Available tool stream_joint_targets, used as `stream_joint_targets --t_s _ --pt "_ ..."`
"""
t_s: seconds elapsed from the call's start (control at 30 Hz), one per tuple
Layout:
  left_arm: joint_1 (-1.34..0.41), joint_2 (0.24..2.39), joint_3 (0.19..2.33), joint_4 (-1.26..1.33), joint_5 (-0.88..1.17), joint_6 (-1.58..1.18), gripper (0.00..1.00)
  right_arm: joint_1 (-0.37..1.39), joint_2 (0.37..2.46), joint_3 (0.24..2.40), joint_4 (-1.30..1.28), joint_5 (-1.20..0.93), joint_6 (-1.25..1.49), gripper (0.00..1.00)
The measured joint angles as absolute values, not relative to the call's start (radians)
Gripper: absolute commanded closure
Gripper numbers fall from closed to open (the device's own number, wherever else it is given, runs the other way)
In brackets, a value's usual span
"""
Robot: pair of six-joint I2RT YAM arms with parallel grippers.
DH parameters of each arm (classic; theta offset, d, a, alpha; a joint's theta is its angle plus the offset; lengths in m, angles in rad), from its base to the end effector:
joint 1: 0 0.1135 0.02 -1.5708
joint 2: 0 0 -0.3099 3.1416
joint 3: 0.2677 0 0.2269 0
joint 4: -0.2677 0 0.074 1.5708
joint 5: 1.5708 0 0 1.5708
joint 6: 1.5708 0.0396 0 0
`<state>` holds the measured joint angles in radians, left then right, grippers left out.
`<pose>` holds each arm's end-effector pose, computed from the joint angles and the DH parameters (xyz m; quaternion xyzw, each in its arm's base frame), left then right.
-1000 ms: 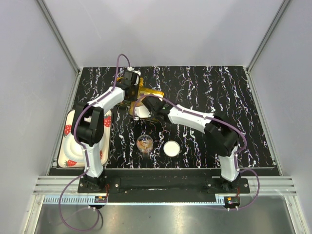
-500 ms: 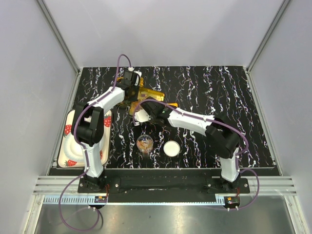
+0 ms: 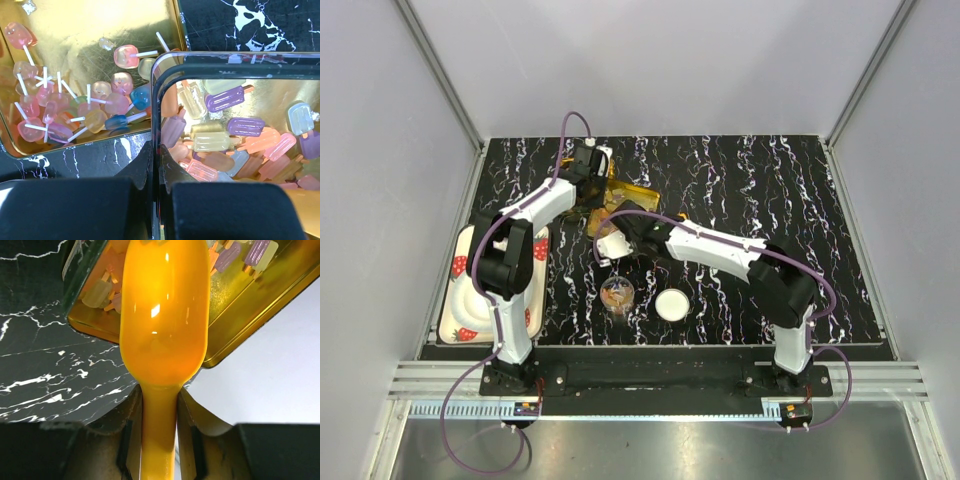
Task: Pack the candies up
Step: Scoop the fake candies from the storage box.
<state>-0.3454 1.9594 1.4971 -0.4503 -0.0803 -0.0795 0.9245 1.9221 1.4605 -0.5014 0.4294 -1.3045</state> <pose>0.4052 -0.1424 0.2666 0.1125 0.9389 -0.0310 0.3237 0.2613 0.3191 0.2704 -0.8088 0.4680 -0.2549 0.2487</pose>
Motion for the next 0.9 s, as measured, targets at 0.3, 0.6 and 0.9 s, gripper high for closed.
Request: stream_joint_targets --t_s 0.3,0.6,0.9 --pt "-0.339 1.96 1.497 -0.452 -0.089 -0.073 1.0 0.923 2.027 1.602 -0.594 0.43 -1.119 1.0" --pt "-0.338 1.959 1.497 -0.461 -0.082 -0.072 1.0 0.921 2.064 1.604 -0.534 0.417 -0.963 1.0" --pt "-0.341 1.959 1.497 -0.461 -0.076 -0.079 1.0 0.921 2.068 1.603 -0.514 0.395 -0.891 1.0"
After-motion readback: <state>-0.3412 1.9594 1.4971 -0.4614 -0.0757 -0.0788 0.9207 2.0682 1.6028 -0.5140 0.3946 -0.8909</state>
